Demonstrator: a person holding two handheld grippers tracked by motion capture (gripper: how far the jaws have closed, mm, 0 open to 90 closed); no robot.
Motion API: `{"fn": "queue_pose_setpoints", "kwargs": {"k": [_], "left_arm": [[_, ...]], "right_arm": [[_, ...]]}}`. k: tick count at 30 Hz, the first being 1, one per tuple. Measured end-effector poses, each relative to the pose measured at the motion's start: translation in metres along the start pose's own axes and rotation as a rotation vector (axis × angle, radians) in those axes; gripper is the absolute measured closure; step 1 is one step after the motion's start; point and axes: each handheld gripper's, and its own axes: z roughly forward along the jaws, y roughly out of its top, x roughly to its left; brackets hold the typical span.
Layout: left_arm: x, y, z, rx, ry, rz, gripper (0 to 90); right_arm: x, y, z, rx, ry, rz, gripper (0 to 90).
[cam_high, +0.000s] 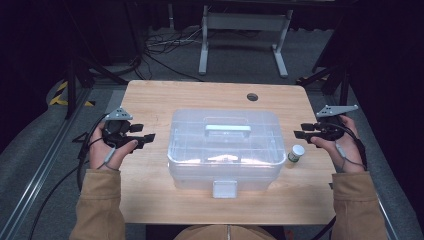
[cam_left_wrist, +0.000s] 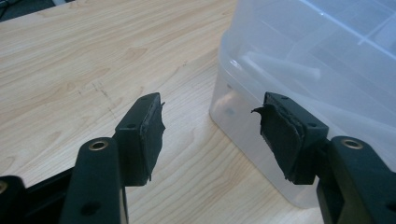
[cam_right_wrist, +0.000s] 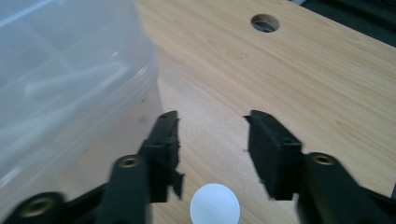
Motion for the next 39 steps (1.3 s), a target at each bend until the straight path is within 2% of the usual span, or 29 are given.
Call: {"fn": "queue_pose_setpoints", "kwargs": {"k": [1, 2, 4, 7, 9, 12, 16, 19, 21, 24, 26, 29, 34, 39], "left_arm": [[0.0, 0.0, 0.0, 0.0, 0.0, 0.0, 39.4], [0.0, 0.0, 0.001, 0.01, 0.004, 0.013, 39.0], [0.0, 0.0, 0.002, 0.017, 0.005, 0.019, 38.8], [0.0, 0.0, 0.001, 0.019, 0.002, 0.009, 38.3], [0.001, 0.0, 0.0, 0.014, 0.004, 0.013, 38.2], [0.002, 0.0, -0.005, -0.005, -0.008, -0.002, 38.1], [-0.002, 0.002, -0.01, -0.009, -0.006, 0.005, 38.1], [-0.008, 0.007, -0.015, -0.025, 0.001, 0.016, 38.0], [-0.009, 0.008, -0.016, -0.024, -0.001, 0.021, 37.9], [-0.012, 0.011, -0.021, -0.027, -0.008, 0.028, 38.0], [-0.015, 0.015, -0.024, -0.032, -0.011, 0.029, 38.0], [-0.021, 0.021, -0.027, -0.046, -0.042, 0.04, 38.0], [-0.03, 0.033, -0.028, -0.031, -0.037, 0.07, 38.0], [-0.045, 0.046, -0.025, -0.027, -0.086, 0.115, 37.8]], "right_arm": [[0.0, 0.0, 0.0, 0.0, 0.0, 0.0, 57.6], [0.001, 0.0, -0.002, 0.012, 0.022, -0.042, 62.1], [0.001, 0.001, -0.003, 0.009, 0.024, -0.044, 62.9], [0.001, 0.002, -0.002, -0.013, 0.053, -0.007, 62.7], [0.001, 0.002, -0.001, -0.011, 0.053, -0.009, 62.2], [0.0, 0.002, 0.002, -0.008, 0.049, -0.009, 62.2], [-0.002, 0.002, 0.002, -0.028, 0.047, -0.003, 61.0], [-0.003, 0.001, 0.004, -0.056, 0.079, 0.025, 59.3], [-0.002, 0.001, 0.004, -0.038, 0.087, 0.044, 59.7], [0.0, 0.001, 0.003, -0.024, 0.063, 0.013, 61.1], [0.001, 0.002, 0.001, -0.032, 0.055, 0.009, 60.8], [0.001, 0.001, -0.001, -0.033, 0.049, 0.01, 59.6], [0.004, 0.001, -0.001, -0.04, 0.048, 0.009, 56.2], [0.006, 0.001, -0.001, -0.034, 0.05, 0.003, 55.3]]}}
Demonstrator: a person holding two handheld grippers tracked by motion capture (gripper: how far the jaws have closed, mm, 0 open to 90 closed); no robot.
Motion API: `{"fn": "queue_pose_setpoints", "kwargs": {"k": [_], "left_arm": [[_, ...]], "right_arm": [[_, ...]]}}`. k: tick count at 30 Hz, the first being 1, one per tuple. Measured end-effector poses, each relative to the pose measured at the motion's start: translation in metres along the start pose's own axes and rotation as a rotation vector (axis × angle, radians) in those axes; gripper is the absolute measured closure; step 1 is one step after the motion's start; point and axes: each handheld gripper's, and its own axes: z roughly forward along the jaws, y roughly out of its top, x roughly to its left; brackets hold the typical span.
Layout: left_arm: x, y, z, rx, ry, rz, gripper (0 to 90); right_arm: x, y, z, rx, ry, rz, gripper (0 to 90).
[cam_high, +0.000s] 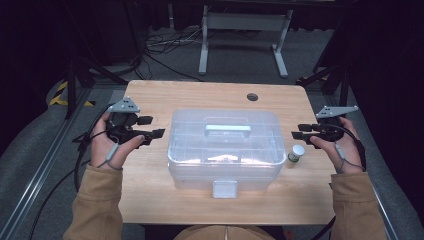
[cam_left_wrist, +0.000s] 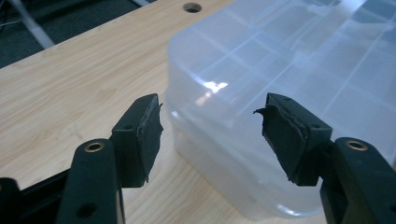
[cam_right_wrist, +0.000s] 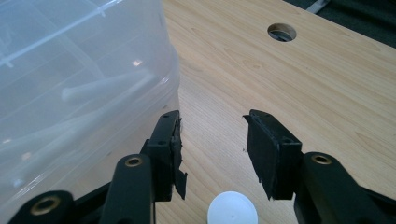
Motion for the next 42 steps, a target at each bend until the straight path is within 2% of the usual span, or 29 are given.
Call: {"fn": "queue_pose_setpoints", "kwargs": {"k": [4, 10, 15, 19, 21, 25, 31, 34, 42], "left_arm": [[-0.01, 0.009, 0.007, 0.005, -0.03, 0.031, 37.4], [-0.02, 0.02, 0.016, -0.005, -0.077, 0.055, 36.7], [-0.028, 0.031, 0.025, -0.003, -0.106, 0.074, 35.9], [-0.035, 0.039, 0.032, -0.011, -0.115, 0.101, 35.9], [-0.037, 0.04, 0.034, -0.018, -0.126, 0.094, 35.9], [-0.039, 0.043, 0.04, -0.007, -0.127, 0.109, 35.4], [-0.046, 0.05, 0.051, -0.009, -0.153, 0.123, 33.8], [-0.049, 0.051, 0.058, -0.042, -0.172, 0.087, 30.2], [-0.056, 0.049, 0.071, -0.049, -0.18, 0.109, 29.7]], "right_arm": [[0.0, -0.002, 0.0, 0.003, 0.001, 0.01, 54.2], [0.0, -0.006, -0.001, 0.001, 0.008, 0.022, 52.5], [0.005, -0.007, -0.007, -0.029, 0.073, 0.031, 51.1], [0.011, -0.007, -0.014, -0.039, 0.081, 0.027, 50.7], [0.011, -0.01, -0.016, -0.032, 0.075, 0.024, 50.6], [0.01, -0.013, -0.017, -0.028, 0.072, 0.032, 50.3], [0.009, -0.017, -0.019, -0.026, 0.071, 0.04, 50.0], [0.01, -0.018, -0.02, -0.026, 0.071, 0.042, 50.0], [0.01, -0.019, -0.019, -0.023, 0.071, 0.042, 50.0]]}}
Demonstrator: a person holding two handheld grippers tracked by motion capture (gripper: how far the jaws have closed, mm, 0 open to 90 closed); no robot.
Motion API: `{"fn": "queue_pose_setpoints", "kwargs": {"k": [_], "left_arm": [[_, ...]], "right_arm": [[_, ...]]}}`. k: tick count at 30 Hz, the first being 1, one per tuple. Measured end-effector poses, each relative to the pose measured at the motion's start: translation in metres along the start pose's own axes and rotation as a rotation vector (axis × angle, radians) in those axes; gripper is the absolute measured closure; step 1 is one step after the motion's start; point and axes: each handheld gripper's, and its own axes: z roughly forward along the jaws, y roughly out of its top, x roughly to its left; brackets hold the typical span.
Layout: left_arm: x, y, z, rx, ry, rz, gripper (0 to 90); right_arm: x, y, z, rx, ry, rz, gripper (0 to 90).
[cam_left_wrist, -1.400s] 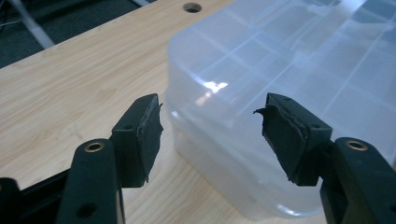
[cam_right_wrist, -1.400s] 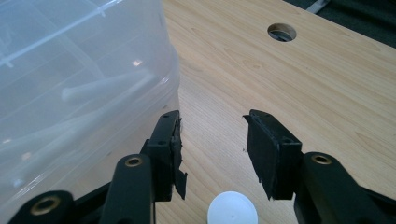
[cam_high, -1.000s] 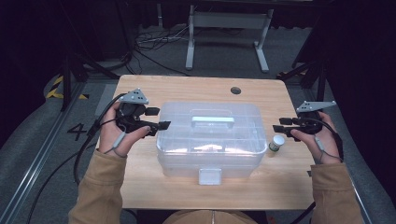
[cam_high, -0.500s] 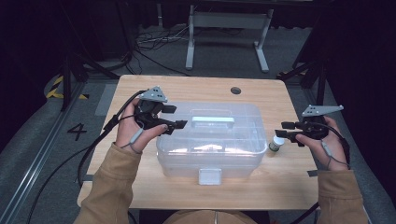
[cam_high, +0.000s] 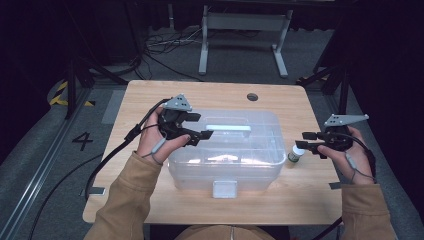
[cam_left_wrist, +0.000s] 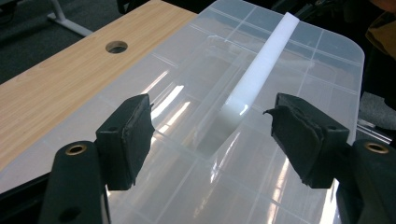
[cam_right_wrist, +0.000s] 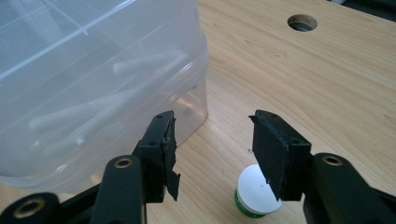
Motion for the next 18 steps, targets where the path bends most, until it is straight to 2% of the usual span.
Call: {"fn": "queue_pose_setpoints", "kwargs": {"k": [3, 5, 10, 11, 14, 18], "left_arm": [[-0.001, -0.002, 0.005, 0.015, 0.011, 0.008, 30.1], [-0.002, -0.002, 0.007, 0.023, 0.015, 0.013, 35.9], [-0.003, -0.004, 0.014, 0.04, 0.011, 0.016, 40.7], [-0.003, -0.004, 0.016, 0.04, 0.0, 0.02, 45.1], [-0.004, -0.004, 0.018, 0.05, -0.008, 0.019, 49.3], [-0.004, -0.004, 0.018, 0.046, -0.019, 0.013, 63.5]], "right_arm": [[0.001, 0.0, 0.001, 0.006, 0.002, -0.001, 50.0], [0.001, 0.001, 0.002, 0.007, 0.006, -0.005, 49.9], [0.002, 0.001, 0.003, 0.01, 0.008, -0.008, 49.8], [0.002, 0.001, 0.003, 0.012, 0.01, -0.009, 49.9], [0.003, 0.001, 0.004, 0.013, 0.011, -0.01, 49.9], [0.004, 0.001, 0.004, 0.015, 0.014, -0.016, 50.1]]}}
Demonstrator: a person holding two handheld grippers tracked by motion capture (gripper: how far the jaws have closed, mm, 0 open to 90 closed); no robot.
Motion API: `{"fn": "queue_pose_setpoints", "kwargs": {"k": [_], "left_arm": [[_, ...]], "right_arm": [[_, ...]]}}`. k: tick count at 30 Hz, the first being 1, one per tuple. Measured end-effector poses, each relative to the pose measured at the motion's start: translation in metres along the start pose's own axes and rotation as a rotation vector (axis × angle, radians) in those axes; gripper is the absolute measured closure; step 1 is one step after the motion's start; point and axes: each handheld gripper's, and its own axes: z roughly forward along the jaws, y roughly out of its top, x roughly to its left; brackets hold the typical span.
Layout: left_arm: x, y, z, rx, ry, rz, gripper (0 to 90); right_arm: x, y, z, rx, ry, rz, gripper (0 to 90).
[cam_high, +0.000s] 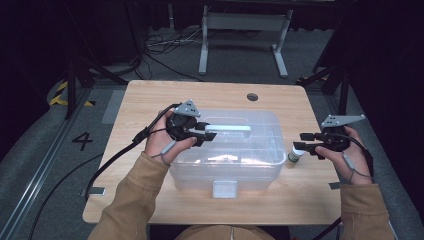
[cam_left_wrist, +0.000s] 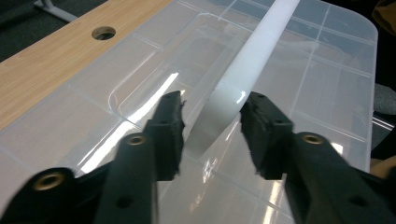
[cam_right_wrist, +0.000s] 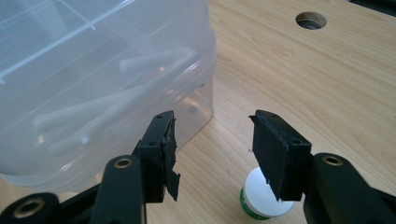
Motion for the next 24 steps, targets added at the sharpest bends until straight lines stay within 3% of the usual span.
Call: {"fn": "queue_pose_setpoints", "kwargs": {"k": [4, 10, 16, 24], "left_arm": [[-0.002, 0.002, -0.001, 0.009, 0.05, 0.031, 72.6], [-0.004, 0.008, -0.001, 0.045, 0.079, 0.047, 75.2], [0.0, 0.012, -0.001, 0.074, 0.063, 0.031, 75.6], [0.008, 0.019, -0.004, 0.057, 0.04, -0.006, 75.9]], "right_arm": [[0.002, 0.0, 0.0, 0.007, 0.006, -0.008, 51.4], [0.003, 0.0, -0.001, 0.013, 0.012, -0.014, 51.7], [0.005, -0.001, -0.004, 0.013, 0.012, -0.02, 53.1], [0.011, -0.002, -0.011, 0.005, 0.009, -0.032, 56.0]]}}
